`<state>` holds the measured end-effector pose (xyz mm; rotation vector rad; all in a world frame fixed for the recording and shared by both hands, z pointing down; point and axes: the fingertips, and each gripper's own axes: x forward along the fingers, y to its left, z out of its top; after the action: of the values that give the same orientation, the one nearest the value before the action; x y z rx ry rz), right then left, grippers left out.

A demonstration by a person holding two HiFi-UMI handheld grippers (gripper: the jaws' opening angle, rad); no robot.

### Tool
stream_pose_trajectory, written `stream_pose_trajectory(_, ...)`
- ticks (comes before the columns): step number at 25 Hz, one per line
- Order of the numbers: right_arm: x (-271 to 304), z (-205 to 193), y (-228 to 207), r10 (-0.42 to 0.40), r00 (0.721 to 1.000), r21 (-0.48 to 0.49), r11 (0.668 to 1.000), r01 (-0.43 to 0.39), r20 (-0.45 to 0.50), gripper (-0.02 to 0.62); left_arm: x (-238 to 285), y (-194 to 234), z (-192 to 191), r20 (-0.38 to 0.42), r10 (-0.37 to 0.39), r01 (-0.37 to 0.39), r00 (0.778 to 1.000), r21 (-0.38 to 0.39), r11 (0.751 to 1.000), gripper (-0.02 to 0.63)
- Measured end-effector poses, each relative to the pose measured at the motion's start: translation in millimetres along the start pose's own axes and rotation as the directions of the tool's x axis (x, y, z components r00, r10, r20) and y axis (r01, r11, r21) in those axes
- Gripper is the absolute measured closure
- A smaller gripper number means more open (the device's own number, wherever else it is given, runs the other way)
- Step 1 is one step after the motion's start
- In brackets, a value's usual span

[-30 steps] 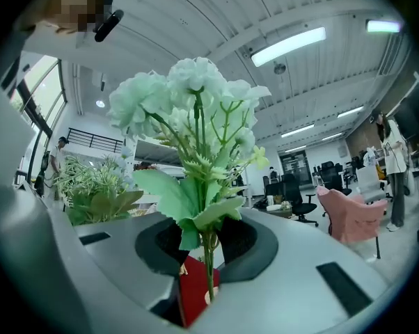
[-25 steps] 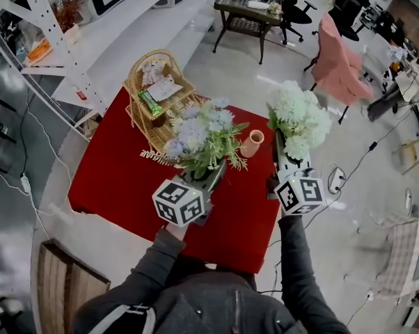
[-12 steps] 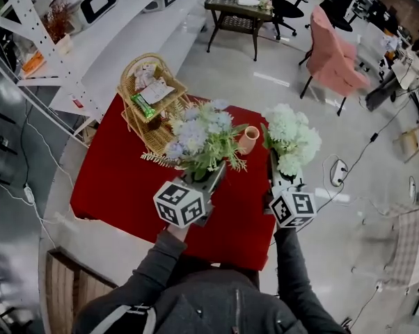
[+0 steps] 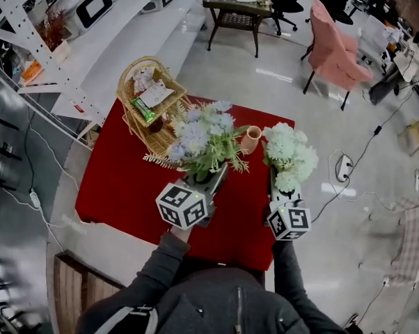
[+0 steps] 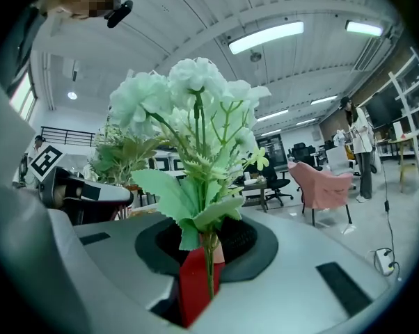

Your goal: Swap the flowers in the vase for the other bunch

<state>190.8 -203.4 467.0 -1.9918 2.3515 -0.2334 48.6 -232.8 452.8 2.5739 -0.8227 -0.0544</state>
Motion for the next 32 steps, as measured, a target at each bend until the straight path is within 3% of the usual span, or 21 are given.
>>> stream_pose_trajectory(7,-22.0,-9.7,0.7,-0.033,0.999,0.037,0.999,0.033,-0.003,0.518,3.6,-6.0,-3.5,0.001,-0.026,0.026,1.0,-0.027,0.999,0.572)
stream_pose_trajectory(12,-26.7,-9.4,0.0,-0.057,0.998,0.049,0.997,0.057,0.001,0.518,6.3,-12.0,-5.1,-0.015,-0.06,0.06,0.998,-0.001,0.998,0.572)
stream_pose_trajectory(21,-33.0,-13.0,-0.8,-0.078,0.997,0.083,0.994,0.078,0.005,0.518,7.8,-11.2,-10.4,-0.039,-0.055,0.055,0.998,-0.012,0.998,0.569)
stream_pose_trajectory(32,-33.2,-15.3,-0.6,-0.07,0.998,0.107,0.992,0.069,0.006,0.518,31.3,-10.8,32.9,-0.012,-0.073,0.073,0.997,0.045,0.996,0.569)
